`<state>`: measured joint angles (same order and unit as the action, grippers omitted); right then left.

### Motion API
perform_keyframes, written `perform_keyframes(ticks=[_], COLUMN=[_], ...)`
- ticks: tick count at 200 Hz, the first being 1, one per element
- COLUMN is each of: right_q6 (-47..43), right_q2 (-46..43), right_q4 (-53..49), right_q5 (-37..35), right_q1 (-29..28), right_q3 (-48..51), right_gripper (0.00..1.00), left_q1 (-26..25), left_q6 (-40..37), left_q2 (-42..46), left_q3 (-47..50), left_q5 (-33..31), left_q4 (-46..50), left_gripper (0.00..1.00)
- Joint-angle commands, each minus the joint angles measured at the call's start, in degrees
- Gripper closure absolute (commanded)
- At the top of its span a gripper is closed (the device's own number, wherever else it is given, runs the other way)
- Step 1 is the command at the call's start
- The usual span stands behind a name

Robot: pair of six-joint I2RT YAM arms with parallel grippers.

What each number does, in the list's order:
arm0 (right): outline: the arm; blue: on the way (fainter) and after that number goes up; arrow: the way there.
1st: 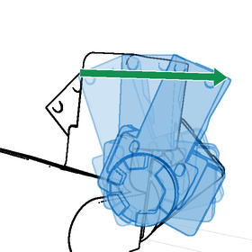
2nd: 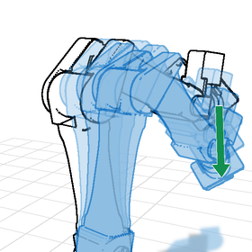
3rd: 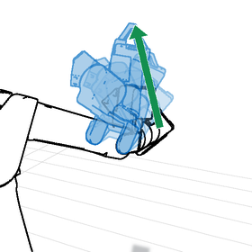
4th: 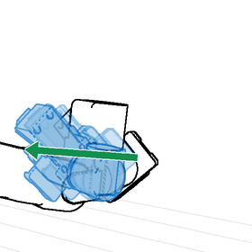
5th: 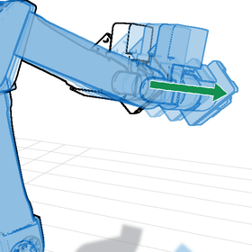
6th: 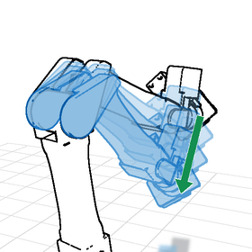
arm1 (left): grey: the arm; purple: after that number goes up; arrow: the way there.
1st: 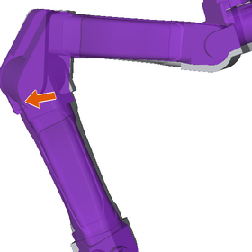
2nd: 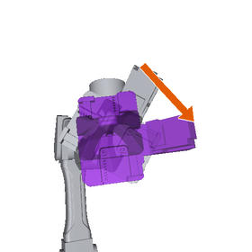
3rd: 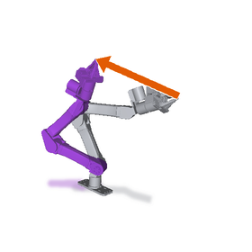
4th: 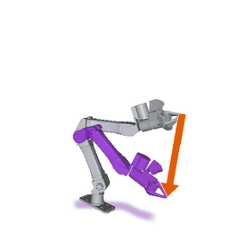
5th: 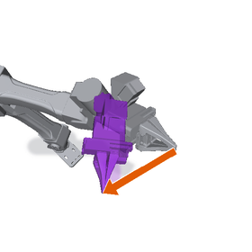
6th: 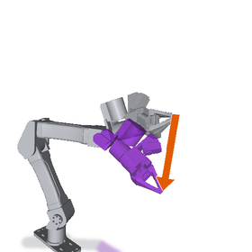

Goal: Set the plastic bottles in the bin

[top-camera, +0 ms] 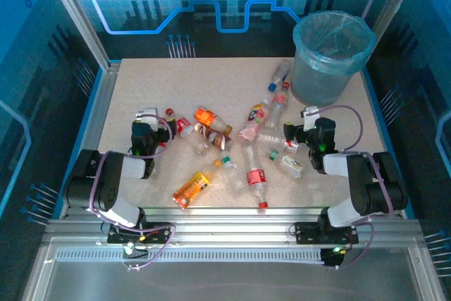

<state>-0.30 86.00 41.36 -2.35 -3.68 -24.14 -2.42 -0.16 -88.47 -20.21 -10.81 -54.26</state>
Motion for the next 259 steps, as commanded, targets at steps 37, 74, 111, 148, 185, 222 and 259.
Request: perform_keyframes(ticks=[37, 74, 111, 148, 185, 222, 259], right_q6=[-0.5, -0.55, -0.58, -0.56, -0.53, -0.45, 0.08], right_q2=[-0.04, -0.04, -0.04, -0.04, -0.04, -0.08, -0.04], right_q4=[0.1, 0.08, 0.11, 0.1, 0.06, 0.03, -0.06], right_q5=[0.72, 0.68, 0.68, 0.69, 0.77, 0.95, 2.35], right_q1=[0.44, 0.45, 0.43, 0.49, 0.58, 0.67, 1.58], right_q3=[-1.52, -1.57, -1.59, -1.53, -1.6, -1.6, -1.61], right_gripper=[0.0, 0.0, 0.0, 0.0, 0.0, 0.0, 0.0], left_q1=[0.13, 0.13, 0.15, 0.13, 0.22, 0.31, 2.06], left_q6=[-0.67, -0.63, -0.64, -0.63, -0.58, -0.45, 0.34], left_q2=[-0.48, -0.48, -0.49, -0.52, -0.51, -0.44, -0.28], left_q3=[-0.89, -0.89, -0.91, -0.89, -1.16, -1.29, -1.76], left_q5=[0.88, 0.94, 0.88, 0.93, 1.29, 1.49, 5.28], left_q4=[-0.32, -0.32, -0.32, -0.19, 0.26, 0.37, 1.7], left_gripper=[0.01, 0.01, 0.01, 0.01, 0.01, 0.01, 0.01])
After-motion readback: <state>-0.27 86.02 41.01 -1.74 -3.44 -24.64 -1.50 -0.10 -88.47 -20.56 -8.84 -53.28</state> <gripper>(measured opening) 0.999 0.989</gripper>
